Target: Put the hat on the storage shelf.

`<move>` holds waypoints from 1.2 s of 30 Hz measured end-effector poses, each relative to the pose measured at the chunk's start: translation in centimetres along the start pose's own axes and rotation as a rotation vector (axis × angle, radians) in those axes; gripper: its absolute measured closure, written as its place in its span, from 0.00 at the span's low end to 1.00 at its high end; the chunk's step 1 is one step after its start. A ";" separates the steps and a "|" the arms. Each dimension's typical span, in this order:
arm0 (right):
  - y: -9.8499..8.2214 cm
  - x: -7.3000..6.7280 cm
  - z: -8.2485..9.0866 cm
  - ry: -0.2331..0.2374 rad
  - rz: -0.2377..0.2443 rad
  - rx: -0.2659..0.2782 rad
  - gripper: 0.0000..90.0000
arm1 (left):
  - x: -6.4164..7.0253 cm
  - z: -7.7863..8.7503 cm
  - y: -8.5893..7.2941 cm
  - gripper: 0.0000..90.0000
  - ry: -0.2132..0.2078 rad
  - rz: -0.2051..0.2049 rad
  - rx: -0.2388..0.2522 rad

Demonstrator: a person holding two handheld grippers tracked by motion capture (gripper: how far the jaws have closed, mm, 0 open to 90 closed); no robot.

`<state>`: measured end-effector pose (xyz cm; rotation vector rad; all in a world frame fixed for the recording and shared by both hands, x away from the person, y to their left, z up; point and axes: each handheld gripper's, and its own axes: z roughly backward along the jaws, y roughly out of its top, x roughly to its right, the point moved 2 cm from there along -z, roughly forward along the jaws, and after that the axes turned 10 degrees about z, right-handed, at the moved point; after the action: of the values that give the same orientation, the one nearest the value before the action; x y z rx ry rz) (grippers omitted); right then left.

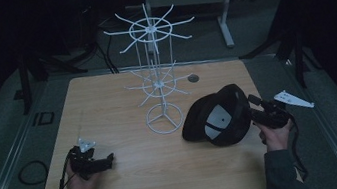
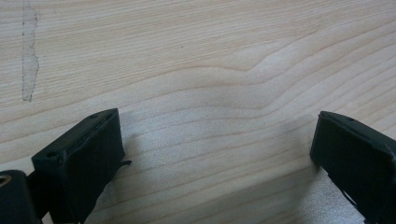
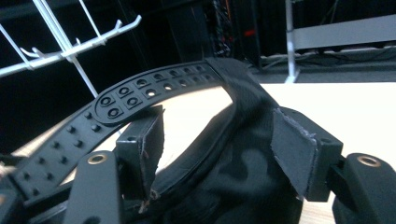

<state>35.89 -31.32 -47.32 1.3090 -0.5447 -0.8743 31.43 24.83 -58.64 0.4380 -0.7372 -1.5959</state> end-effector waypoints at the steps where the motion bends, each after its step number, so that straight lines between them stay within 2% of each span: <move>1: 0.0 0.0 -0.1 0.010 -0.010 0.009 0.39 | 0.0 0.0 0.0 0.03 0.000 0.000 0.000; 9: 0.4 -0.2 -0.3 0.061 -0.055 0.062 0.40 | 0.0 0.0 0.0 0.03 0.000 0.001 0.001; 16: 0.7 -0.6 -0.5 0.069 -0.045 0.069 0.40 | 0.0 0.0 0.0 0.03 0.000 0.003 0.002; 22: 0.4 -0.9 -0.4 0.056 -0.011 0.038 0.40 | 0.0 0.0 0.0 0.03 0.000 0.003 0.002; 27: 0.2 -1.0 -0.3 0.055 0.014 0.013 0.46 | 0.0 0.0 0.0 0.03 0.000 0.003 0.002; 31: 0.0 -0.8 -0.4 0.030 0.020 -0.028 0.53 | 0.0 0.0 0.0 0.03 0.000 0.003 0.002; 36: -0.5 -0.5 -0.5 0.014 -0.008 -0.048 0.64 | 0.0 0.0 0.0 0.03 0.000 0.003 0.002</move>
<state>35.89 -30.68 -47.80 1.2737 -0.5057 -0.8791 31.41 24.79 -58.64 0.4382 -0.7391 -1.5924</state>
